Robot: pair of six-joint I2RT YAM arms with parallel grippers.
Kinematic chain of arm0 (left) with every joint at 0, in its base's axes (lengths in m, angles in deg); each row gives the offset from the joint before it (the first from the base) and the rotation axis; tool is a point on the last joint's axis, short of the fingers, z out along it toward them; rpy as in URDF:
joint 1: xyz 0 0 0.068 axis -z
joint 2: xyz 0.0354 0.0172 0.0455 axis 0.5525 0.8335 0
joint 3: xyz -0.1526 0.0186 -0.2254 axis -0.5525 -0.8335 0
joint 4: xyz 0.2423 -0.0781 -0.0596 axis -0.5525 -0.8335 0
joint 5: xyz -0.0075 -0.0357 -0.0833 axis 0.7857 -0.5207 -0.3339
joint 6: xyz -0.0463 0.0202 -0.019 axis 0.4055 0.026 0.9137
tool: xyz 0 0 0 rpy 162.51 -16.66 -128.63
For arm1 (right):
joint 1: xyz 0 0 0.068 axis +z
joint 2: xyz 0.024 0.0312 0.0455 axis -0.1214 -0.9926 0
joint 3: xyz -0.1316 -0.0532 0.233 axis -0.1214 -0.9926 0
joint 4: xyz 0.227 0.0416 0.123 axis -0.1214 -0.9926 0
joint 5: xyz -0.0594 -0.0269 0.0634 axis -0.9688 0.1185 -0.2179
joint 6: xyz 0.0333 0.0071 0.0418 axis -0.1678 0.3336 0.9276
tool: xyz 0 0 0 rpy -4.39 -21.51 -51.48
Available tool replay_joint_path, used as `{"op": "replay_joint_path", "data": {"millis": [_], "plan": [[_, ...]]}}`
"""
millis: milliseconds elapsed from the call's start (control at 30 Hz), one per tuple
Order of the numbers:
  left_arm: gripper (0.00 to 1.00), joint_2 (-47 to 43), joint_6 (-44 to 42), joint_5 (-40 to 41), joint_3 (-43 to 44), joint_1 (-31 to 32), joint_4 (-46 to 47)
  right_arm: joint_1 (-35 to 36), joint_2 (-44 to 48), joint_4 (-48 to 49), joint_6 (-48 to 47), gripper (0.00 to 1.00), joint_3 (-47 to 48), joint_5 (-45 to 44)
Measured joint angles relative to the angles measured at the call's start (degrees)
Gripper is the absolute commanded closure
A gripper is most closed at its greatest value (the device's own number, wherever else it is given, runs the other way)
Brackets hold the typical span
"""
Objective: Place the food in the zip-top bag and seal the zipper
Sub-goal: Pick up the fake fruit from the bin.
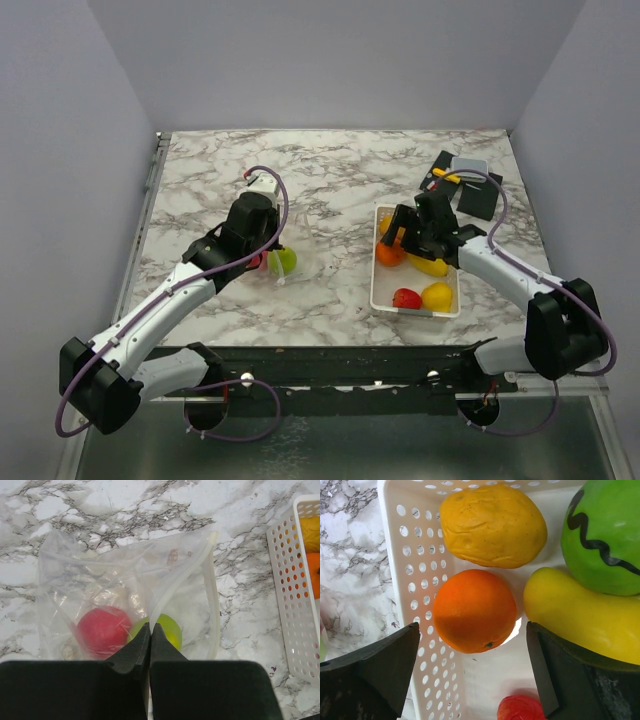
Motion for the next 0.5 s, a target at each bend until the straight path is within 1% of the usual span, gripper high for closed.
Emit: {"op": "replay_joint_path", "data": {"millis": [133,267,400,500], "plan": [[1.00,0.11,0.00,0.00,0.00,0.00,0.00,-0.26,-1.75,1.64,0.00,0.08,-0.02,1.11],[1.00,0.39,0.00,0.00,0.00,0.00,0.02,-0.46,-3.39,3.19,0.02,0.10,-0.48,2.62],[1.00,0.68,-0.02,0.00,0.00,0.00,0.00,-0.50,-5.01,4.52,0.07,0.16,-1.29,3.48],[1.00,0.74,-0.02,0.00,0.00,0.00,0.00,-0.50,-5.81,4.94,0.28,0.24,-1.86,3.96]]}}
